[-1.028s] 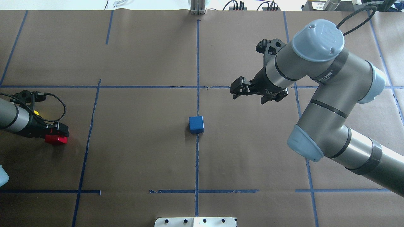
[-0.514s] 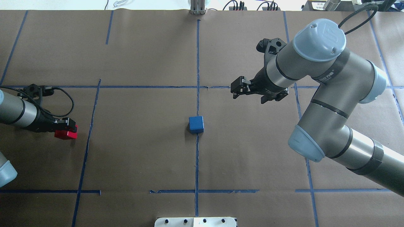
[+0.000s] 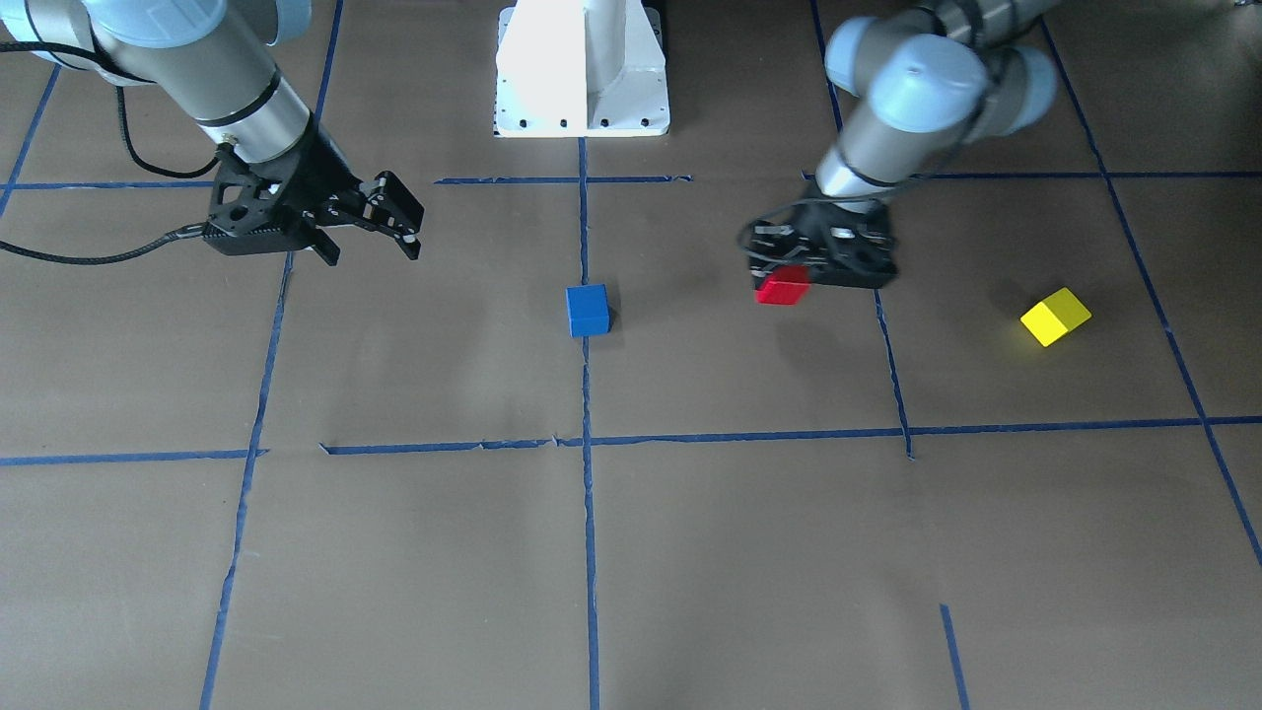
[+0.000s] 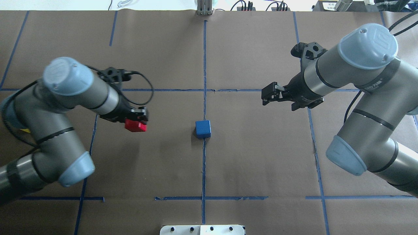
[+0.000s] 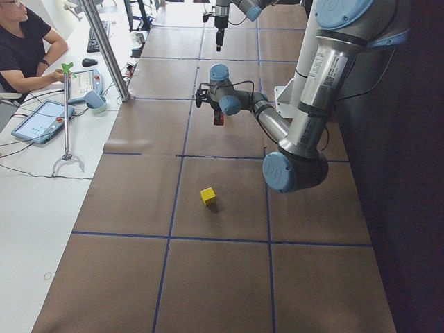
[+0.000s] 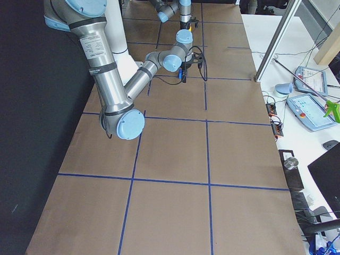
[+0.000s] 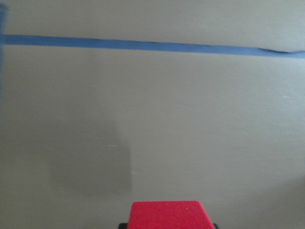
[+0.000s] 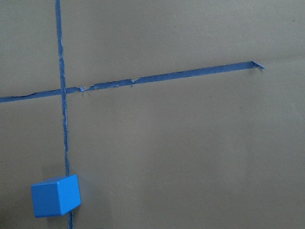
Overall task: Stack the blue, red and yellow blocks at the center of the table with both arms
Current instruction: 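Carry the red cube with the left gripper above the blue cube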
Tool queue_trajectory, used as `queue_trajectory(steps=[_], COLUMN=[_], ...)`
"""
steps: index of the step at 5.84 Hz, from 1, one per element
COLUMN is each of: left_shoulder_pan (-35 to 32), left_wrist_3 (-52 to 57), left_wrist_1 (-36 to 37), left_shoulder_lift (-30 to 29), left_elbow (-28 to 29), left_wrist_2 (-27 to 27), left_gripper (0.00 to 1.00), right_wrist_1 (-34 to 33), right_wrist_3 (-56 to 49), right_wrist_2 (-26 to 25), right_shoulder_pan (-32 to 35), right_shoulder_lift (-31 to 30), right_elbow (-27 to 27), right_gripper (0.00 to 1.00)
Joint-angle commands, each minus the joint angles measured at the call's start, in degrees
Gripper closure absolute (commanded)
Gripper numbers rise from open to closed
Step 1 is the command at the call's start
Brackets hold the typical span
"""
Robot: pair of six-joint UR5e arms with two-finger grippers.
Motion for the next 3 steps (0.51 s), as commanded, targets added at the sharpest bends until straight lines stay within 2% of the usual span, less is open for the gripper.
queue_trajectory(steps=[1,2,3], left_shoulder_pan=[3.70,3.71,3.80], left_wrist_3=[-0.14,0.20,0.64], left_wrist_1=[14.46,14.39,13.69], left_shoulder_lift=[-21.60,-26.57,-26.27], left_elbow=[10.96,17.76,19.57], left_wrist_2=[3.64,3.82,4.25], left_gripper=[1.00,1.00,1.00], right_wrist_1=[-0.05,-0.05,-0.05], right_wrist_3=[-0.37,-0.37,-0.37], right_wrist_2=[0.05,-0.04,-0.04], right_shoulder_pan=[1.21,1.39,1.82], right_shoulder_lift=[-1.36,-1.80,-2.59], right_elbow=[0.33,0.25,0.33], right_gripper=[0.00,0.00,0.00])
